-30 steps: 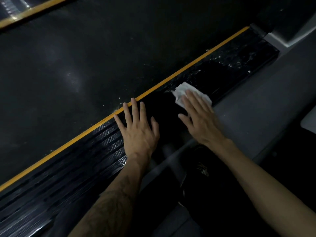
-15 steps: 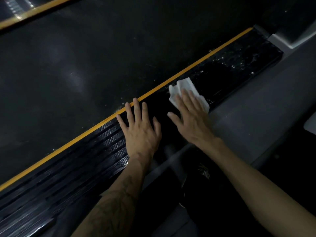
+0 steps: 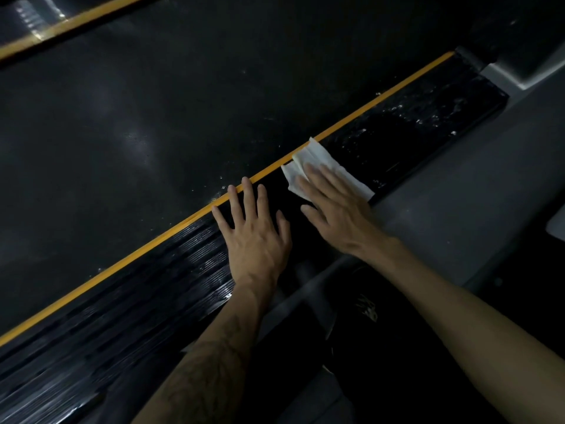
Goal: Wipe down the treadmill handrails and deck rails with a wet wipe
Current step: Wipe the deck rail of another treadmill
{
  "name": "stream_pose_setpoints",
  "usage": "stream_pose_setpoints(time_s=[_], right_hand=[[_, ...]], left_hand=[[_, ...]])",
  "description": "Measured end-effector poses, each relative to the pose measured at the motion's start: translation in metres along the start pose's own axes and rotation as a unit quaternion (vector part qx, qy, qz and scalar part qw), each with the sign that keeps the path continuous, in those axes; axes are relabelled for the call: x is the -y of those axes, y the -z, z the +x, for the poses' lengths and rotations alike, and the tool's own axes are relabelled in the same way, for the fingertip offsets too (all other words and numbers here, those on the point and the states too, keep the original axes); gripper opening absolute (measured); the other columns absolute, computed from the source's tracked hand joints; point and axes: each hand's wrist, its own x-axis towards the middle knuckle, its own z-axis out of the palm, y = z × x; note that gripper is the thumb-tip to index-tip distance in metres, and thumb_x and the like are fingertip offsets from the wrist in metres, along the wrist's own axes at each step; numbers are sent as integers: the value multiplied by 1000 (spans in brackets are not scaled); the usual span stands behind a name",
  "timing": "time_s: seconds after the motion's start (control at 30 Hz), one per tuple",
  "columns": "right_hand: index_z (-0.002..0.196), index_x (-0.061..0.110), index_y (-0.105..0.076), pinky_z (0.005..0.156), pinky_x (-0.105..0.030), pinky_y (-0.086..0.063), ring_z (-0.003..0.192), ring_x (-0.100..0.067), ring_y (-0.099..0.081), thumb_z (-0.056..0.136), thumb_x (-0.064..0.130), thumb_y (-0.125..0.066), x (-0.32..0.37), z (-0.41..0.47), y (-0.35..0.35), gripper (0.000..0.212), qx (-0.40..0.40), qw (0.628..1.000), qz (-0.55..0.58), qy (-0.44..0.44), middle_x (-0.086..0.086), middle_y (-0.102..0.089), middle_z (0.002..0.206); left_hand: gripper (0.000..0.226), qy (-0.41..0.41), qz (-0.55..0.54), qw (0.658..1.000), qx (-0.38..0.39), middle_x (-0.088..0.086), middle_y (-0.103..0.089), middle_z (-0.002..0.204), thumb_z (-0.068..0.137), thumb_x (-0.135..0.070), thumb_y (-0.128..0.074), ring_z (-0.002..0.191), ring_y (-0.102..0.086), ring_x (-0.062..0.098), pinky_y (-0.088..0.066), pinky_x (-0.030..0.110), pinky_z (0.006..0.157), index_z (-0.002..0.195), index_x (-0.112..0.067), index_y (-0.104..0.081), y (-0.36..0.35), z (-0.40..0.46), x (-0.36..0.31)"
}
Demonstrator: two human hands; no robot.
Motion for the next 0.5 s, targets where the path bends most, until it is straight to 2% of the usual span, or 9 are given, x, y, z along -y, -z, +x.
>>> stream_pose_setpoints(time_s=[0.1,0.2,0.3,0.37,0.43,0.5], right_hand=[[162,14,-22,128,-46,-12,159,-20,-9,111,32,-32,-17,10,7,55,-22,998,-22,-49,-6,-15,170],[161,9,-24,129,-46,-9,159,-24,-7,111,33,-30,-4,19,9,55,-42,992,10,-122,-11,-15,170],[159,11,-32,129,-46,-12,158,-25,-14,106,39,-30,15,6,3,60,-21,999,26,-43,-8,-21,169],[159,12,-34,129,-44,-13,158,-23,-16,106,33,-30,2,3,6,57,-13,1000,7,7,-7,-22,169],[160,11,-31,129,-43,-12,158,-23,-14,109,26,-30,-18,10,13,53,-27,999,-23,-18,-9,-21,169],[160,10,-27,129,-44,-10,159,-24,-10,111,27,-28,-25,18,16,52,-37,995,-20,-91,-11,-17,170]], left_hand=[[65,1,4,1000,-1,5,6,173,106,-48,-18,158,13,28,5,62,125,164,-18,-15,0,0,0],[65,2,6,1000,-3,5,5,173,106,-48,-17,158,13,28,4,62,125,164,-18,-15,0,0,0],[65,0,1,1000,-2,5,5,173,106,-48,-18,158,13,28,5,62,125,164,-18,-16,-1,1,0],[65,0,-3,1000,-6,5,4,173,106,-47,-19,158,12,28,6,61,125,164,-18,-17,-1,1,0],[64,0,0,1000,-6,5,4,173,106,-47,-18,159,12,28,6,61,125,163,-18,-17,-1,2,0],[64,1,5,1000,-10,5,3,173,106,-47,-17,159,11,28,5,62,125,163,-19,-16,-2,1,1]])
